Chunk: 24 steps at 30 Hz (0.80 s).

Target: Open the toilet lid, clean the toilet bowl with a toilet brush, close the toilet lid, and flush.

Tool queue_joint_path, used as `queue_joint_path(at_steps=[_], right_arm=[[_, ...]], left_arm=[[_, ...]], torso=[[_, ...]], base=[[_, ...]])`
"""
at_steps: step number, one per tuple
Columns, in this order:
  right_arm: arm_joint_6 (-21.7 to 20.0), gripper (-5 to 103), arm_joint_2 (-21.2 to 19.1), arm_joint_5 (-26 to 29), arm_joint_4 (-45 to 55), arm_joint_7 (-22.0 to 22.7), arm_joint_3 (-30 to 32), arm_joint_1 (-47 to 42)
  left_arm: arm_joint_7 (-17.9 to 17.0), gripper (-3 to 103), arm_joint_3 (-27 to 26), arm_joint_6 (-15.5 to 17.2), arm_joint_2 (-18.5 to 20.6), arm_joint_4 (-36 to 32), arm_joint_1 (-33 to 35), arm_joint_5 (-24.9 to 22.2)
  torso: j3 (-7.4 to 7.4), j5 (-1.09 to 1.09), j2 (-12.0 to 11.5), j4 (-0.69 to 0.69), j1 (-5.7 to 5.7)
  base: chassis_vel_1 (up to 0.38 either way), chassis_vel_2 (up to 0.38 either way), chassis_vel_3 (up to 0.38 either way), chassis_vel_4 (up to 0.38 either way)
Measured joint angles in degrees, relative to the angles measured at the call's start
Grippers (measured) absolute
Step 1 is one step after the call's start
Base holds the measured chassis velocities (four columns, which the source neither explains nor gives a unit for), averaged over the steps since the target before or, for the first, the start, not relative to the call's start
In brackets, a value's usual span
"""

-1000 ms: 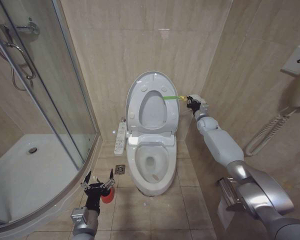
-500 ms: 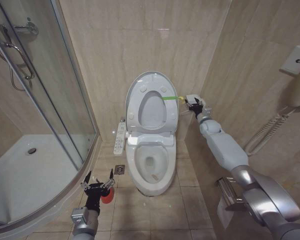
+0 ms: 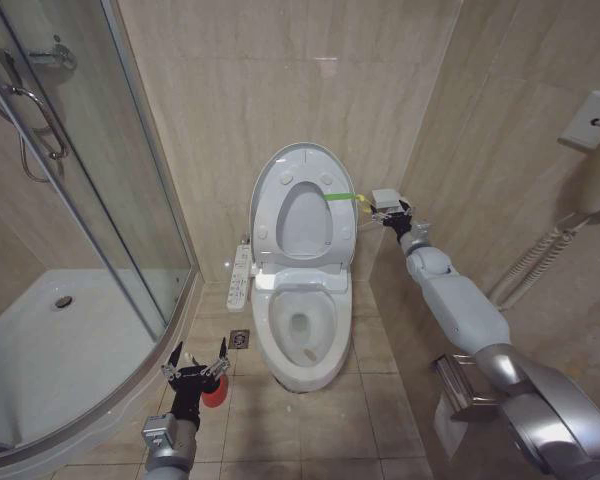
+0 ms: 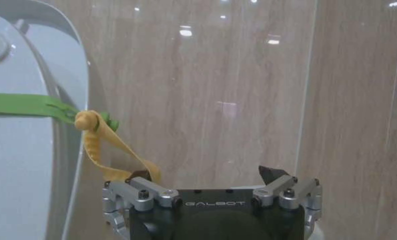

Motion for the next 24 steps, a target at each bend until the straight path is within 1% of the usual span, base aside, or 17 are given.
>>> queue_joint_path(at_steps=[9,16,24], right_arm=[[-0.8,99,-1.4,1.0,5.5,0.3,-0.1,-3.7],[-1.0,99,-2.2,1.3,7.9,0.4,-0.1,-5.7],[-1.6,99,-4.3,2.4,12.1,0.4,0.0,-8.7]], left_arm=[[0.0,100,0.0,0.0,0.0,0.0,0.0,0.0],[0.0,100,0.0,0.0,0.0,0.0,0.0,0.0],[0.0,100,0.0,0.0,0.0,0.0,0.0,0.0]], torso=[[0.00,0.00,0.0,0.00,0.00],[0.00,0.00,0.0,0.01,0.00],[0.00,0.01,0.0,0.00,0.00]], base=[[0.000,0.000,0.000,0.000],[0.000,0.000,0.000,0.000],[0.000,0.000,0.000,0.000]])
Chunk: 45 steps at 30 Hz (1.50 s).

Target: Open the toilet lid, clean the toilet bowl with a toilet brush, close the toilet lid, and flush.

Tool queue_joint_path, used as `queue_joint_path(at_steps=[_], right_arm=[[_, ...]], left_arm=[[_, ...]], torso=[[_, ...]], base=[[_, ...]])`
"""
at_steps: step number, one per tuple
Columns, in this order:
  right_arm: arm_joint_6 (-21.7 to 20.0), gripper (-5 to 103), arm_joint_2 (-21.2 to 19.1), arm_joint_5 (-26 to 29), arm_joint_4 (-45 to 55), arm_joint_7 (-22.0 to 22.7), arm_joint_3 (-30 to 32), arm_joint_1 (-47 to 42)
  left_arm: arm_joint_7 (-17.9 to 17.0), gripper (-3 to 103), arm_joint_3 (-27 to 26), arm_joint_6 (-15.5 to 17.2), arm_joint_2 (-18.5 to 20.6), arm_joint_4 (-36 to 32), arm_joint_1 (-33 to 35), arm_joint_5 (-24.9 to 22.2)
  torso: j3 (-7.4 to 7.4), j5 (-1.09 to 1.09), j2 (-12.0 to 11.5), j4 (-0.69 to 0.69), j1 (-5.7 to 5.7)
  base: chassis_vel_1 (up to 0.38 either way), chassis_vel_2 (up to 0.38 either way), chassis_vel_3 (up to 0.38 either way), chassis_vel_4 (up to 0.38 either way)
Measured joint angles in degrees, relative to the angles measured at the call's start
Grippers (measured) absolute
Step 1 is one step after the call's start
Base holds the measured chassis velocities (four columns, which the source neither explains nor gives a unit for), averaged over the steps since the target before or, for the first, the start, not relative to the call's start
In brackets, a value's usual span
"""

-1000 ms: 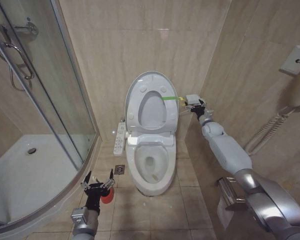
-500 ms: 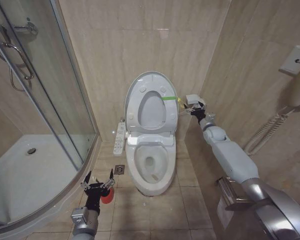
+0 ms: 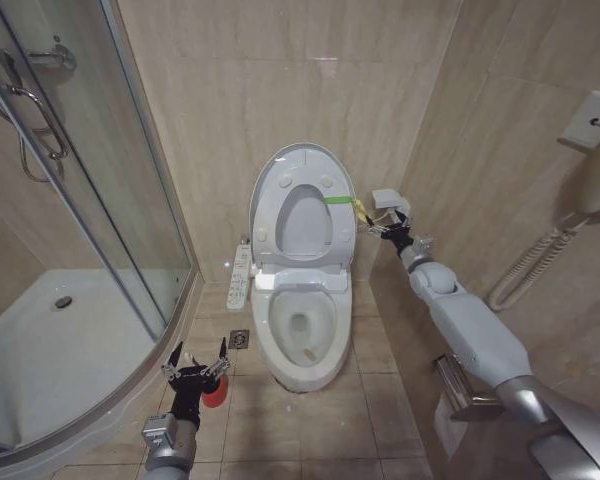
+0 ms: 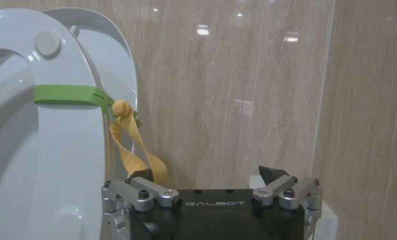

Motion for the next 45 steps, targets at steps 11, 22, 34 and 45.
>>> queue_joint_path(at_steps=[11,22,34,45], right_arm=[[-0.6,99,-0.6,0.9,2.2,0.5,-0.2,-0.4],[-1.7,99,-2.9,2.9,7.2,1.2,-0.4,-1.2],[-1.7,99,-7.9,3.4,9.0,0.2,3.2,-7.0],[-2.0,99,-9.5,4.4,15.8,0.4,10.8,-15.7]], left_arm=[[0.0,100,0.0,0.0,0.0,0.0,0.0,0.0],[0.0,100,0.0,0.0,0.0,0.0,0.0,0.0],[0.0,100,0.0,0.0,0.0,0.0,0.0,0.0],[0.0,100,0.0,0.0,0.0,0.0,0.0,0.0]], torso=[[0.00,0.00,0.0,0.00,0.00],[0.00,-0.01,0.0,0.02,0.00],[0.00,0.02,0.0,0.00,0.00],[0.00,-0.01,0.0,0.00,0.00]], base=[[0.000,0.000,0.000,0.000],[0.000,0.000,0.000,0.000],[0.000,0.000,0.000,0.000],[0.000,0.000,0.000,0.000]])
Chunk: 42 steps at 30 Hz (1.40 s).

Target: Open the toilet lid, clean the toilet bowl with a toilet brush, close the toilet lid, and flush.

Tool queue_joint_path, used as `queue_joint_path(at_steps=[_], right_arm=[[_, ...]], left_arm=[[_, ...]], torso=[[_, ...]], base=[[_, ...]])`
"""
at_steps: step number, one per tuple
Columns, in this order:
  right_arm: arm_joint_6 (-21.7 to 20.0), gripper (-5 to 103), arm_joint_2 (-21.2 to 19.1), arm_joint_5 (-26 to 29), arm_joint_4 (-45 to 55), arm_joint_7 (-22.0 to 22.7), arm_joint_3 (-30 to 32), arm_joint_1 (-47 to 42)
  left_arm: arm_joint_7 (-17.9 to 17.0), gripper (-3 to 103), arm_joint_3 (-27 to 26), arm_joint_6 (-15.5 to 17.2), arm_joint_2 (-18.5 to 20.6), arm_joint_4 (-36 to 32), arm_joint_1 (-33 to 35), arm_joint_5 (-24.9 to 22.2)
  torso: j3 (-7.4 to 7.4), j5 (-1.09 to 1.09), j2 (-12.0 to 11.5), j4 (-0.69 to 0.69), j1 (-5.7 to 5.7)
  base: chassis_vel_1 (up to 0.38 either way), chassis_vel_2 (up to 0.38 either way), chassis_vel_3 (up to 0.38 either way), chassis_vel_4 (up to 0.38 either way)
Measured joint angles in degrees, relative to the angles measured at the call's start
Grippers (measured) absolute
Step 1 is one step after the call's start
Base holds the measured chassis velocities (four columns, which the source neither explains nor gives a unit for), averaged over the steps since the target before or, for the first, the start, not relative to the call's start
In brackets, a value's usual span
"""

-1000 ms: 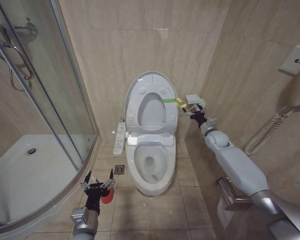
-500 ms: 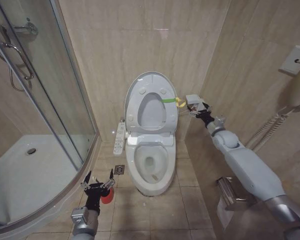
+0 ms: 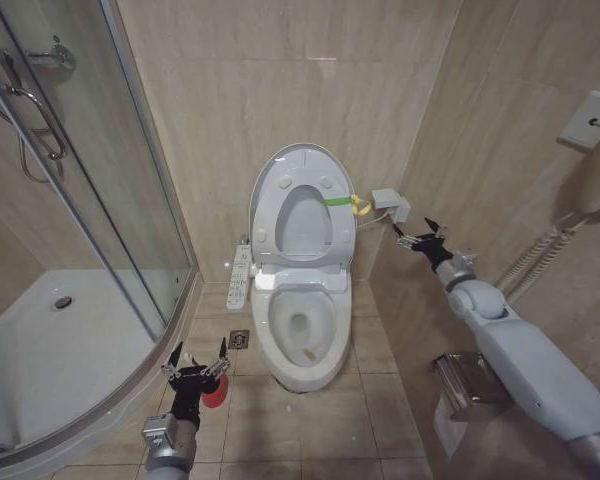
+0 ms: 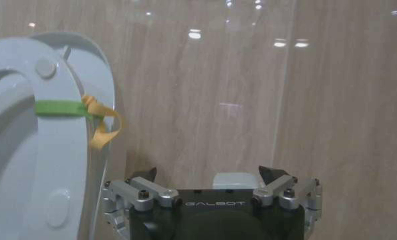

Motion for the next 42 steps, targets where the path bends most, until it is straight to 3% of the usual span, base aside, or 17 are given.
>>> queue_joint_path(at_steps=[7,20,42], right_arm=[[-1.0,99,0.4,1.3,7.1,1.6,4.5,-9.7],[-1.5,99,3.3,1.2,15.3,3.0,8.1,-18.1],[-0.2,99,10.4,-1.4,24.5,0.8,15.7,-31.8]], left_arm=[[0.0,100,0.0,0.0,0.0,0.0,0.0,0.0],[0.0,100,0.0,0.0,0.0,0.0,0.0,0.0],[0.0,100,0.0,0.0,0.0,0.0,0.0,0.0]], torso=[[0.00,0.02,0.0,0.00,0.00],[0.00,0.00,0.0,0.00,0.00],[0.00,0.01,0.0,0.00,0.00]], base=[[0.000,0.000,0.000,0.000],[0.000,0.000,0.000,0.000],[0.000,0.000,0.000,0.000]])
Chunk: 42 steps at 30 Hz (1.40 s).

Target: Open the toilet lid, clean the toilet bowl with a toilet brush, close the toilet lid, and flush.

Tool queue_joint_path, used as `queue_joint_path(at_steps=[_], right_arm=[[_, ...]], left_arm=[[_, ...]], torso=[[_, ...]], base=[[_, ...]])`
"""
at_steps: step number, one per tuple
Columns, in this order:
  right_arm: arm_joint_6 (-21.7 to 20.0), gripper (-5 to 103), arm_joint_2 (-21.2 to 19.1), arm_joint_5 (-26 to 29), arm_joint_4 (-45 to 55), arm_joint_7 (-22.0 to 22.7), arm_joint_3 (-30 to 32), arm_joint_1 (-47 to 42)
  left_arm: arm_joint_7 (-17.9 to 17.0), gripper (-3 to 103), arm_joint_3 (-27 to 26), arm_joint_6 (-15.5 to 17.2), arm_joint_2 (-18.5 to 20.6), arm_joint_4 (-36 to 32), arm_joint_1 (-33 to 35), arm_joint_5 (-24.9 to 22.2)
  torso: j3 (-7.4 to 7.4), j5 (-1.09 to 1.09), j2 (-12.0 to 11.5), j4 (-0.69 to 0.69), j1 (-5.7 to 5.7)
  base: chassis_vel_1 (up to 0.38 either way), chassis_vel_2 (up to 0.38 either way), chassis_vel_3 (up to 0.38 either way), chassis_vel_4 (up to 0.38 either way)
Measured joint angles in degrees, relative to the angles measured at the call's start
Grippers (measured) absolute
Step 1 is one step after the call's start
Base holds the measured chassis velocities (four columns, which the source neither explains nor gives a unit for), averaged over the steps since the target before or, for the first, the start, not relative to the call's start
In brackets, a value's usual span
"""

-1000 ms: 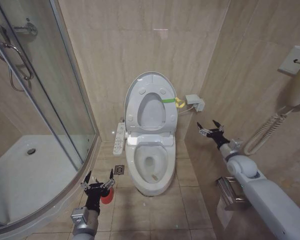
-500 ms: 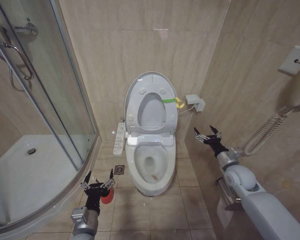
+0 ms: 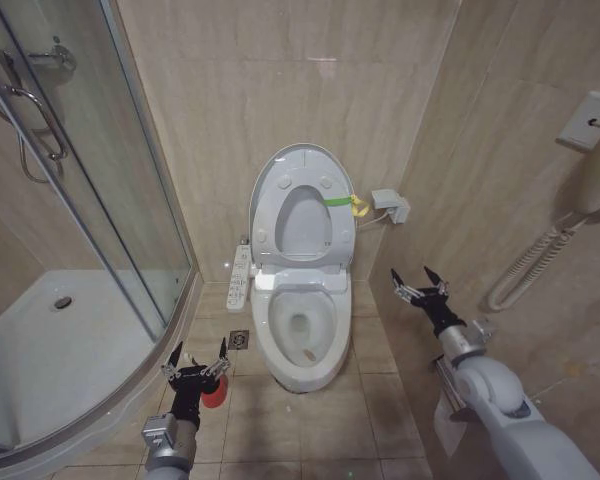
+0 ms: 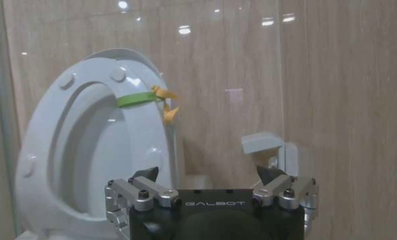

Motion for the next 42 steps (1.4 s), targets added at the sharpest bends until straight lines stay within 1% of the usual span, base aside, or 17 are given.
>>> queue_joint_path(at_steps=[12,16,21,25,26,27,35,41,42], right_arm=[[0.8,97,4.5,-2.1,3.7,-1.0,1.5,-5.6],[1.3,97,6.9,-3.1,4.9,-1.5,2.2,-7.8],[1.8,96,8.3,-3.8,5.7,-2.0,2.6,-9.2],[2.7,96,10.5,-5.0,6.1,-2.9,2.9,-10.7],[2.7,96,10.5,-5.0,6.1,-2.9,2.9,-10.7],[2.9,98,10.9,-5.1,6.2,-3.1,3.0,-10.9],[3.6,98,12.7,-5.9,6.3,-4.0,3.6,-11.9],[4.3,98,14.4,-8.0,5.2,-5.3,3.5,-13.0],[4.4,100,14.8,-8.4,5.0,-5.4,3.4,-13.2]], left_arm=[[0.0,100,0.0,0.0,0.0,0.0,0.0,0.0],[0.0,100,0.0,0.0,0.0,0.0,0.0,0.0],[0.0,100,0.0,0.0,0.0,0.0,0.0,0.0],[0.0,100,0.0,0.0,0.0,0.0,0.0,0.0],[0.0,100,0.0,0.0,0.0,0.0,0.0,0.0],[0.0,100,0.0,0.0,0.0,0.0,0.0,0.0],[0.0,100,0.0,0.0,0.0,0.0,0.0,0.0],[0.0,100,0.0,0.0,0.0,0.0,0.0,0.0],[0.0,100,0.0,0.0,0.0,0.0,0.0,0.0]], torso=[[0.00,0.00,0.0,0.00,0.00],[0.00,-0.01,0.0,0.01,0.00],[0.00,-0.01,0.0,0.00,0.00],[0.00,-0.01,0.0,0.00,0.00],[0.00,-0.01,0.0,0.00,0.00],[0.00,-0.01,0.0,0.00,0.00],[0.00,-0.01,0.0,0.00,0.00],[0.00,0.00,0.0,0.00,0.00],[0.00,0.00,0.0,0.00,0.00]], base=[[0.000,0.000,0.000,0.000],[0.000,0.000,0.000,0.000],[0.000,0.000,0.000,0.000],[0.000,0.000,0.000,0.000],[0.000,0.000,0.000,0.000],[0.000,0.000,0.000,0.000],[0.000,0.000,0.000,0.000],[0.000,0.000,0.000,0.000],[0.000,0.000,0.000,0.000]])
